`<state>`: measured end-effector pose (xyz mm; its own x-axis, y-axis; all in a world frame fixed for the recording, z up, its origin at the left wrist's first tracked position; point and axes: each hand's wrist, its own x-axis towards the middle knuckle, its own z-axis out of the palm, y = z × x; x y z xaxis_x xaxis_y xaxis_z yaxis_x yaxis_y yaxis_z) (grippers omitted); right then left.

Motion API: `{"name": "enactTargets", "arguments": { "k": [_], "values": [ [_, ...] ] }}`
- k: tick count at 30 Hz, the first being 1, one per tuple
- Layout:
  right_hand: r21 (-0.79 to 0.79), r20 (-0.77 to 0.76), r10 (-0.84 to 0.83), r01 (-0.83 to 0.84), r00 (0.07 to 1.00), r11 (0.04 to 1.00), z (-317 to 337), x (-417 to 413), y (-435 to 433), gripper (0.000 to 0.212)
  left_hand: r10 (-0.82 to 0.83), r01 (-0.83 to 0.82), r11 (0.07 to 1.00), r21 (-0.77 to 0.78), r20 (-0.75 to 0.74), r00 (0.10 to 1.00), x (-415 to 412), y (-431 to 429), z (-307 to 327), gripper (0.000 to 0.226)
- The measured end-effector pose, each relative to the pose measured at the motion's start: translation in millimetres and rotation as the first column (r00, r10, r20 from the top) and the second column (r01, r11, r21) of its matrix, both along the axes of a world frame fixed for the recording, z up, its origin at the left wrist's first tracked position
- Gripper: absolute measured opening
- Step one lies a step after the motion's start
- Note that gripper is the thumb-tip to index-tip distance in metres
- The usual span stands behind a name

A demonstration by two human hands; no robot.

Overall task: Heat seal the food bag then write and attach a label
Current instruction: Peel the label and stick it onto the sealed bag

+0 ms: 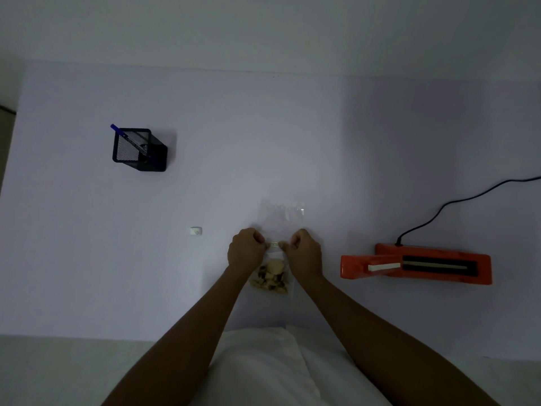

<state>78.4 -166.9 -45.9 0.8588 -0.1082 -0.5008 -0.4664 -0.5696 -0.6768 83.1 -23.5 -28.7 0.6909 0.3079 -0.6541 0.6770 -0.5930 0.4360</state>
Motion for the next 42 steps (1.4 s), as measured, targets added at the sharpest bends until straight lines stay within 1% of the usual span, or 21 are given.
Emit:
{"name": "enactTargets", "arguments": {
  "k": [4,7,10,12,14,21,24,27,29,32,36,38,40,42],
  "values": [
    [0.019,0.031,0.064,-0.064,0.997,0.998,-1,-4,-5,0.017,-0.037,0.037,0.999,0.005,-0.002,0.999,-1,1,-1,0.004],
    [0.03,0.03,0.064,-0.065,0.998,0.997,0,-5,-5,0.015,-0.057,0.057,0.998,0.01,0.016,0.998,-4,0,-1,0.002],
    [0.029,0.024,0.033,-0.034,0.999,0.999,0,-6,-1,0.024,-0.047,0.045,0.999,0.027,0.055,0.997,-8,-5,0,0.022],
    [0.019,0.017,0.032,-0.032,0.999,0.999,0,-7,1,0.028,-0.069,0.065,0.996,0.055,0.084,0.994,-10,-7,-1,0.027],
    [0.011,0.011,0.034,-0.035,0.999,0.999,0,-7,2,0.027,-0.085,0.079,0.995,0.067,0.098,0.992,-12,-7,-2,0.021],
    [0.02,0.028,0.041,-0.041,0.999,0.999,-1,-8,-4,0.017,-0.104,0.1,0.994,0.045,0.074,0.992,-11,-3,-6,0.004],
    [0.023,0.037,0.008,-0.009,0.999,1.0,-1,-9,-4,0.015,-0.084,0.081,0.996,0.028,0.107,0.991,-12,-5,-6,0.011],
    [-0.002,0.029,-0.03,0.03,0.999,1.0,-1,-8,2,0.028,-0.056,0.052,0.998,0.034,0.113,0.992,-12,-8,-2,0.026],
    [-0.026,0.021,-0.029,0.03,0.999,0.999,0,-8,7,0.03,-0.064,0.057,0.997,0.058,0.121,0.991,-12,-10,-3,0.025],
    [-0.018,0.026,-0.022,0.023,0.999,1.0,2,-8,8,0.024,-0.078,0.072,0.996,0.06,0.112,0.991,-12,-9,-5,0.019],
    [-0.002,0.02,0.032,-0.032,0.999,0.999,4,-9,2,0.017,-0.066,0.066,0.998,0.007,0.116,0.991,-14,-4,-5,0.01],
    [0.021,0.02,0.074,-0.075,0.997,0.997,7,-11,-2,0.012,-0.047,0.05,0.999,-0.016,0.153,0.987,-19,-2,-4,0.003],
    [0.052,0.034,0.061,-0.063,0.998,0.997,12,-14,-6,0.013,0.004,0.002,1.0,-0.031,0.197,0.98,-25,0,-1,0.007],
    [0.069,0.054,0.014,-0.018,0.998,0.997,17,-21,-13,0.016,0.039,-0.037,0.999,-0.014,0.216,0.976,-33,4,3,0.015]
  ]
}}
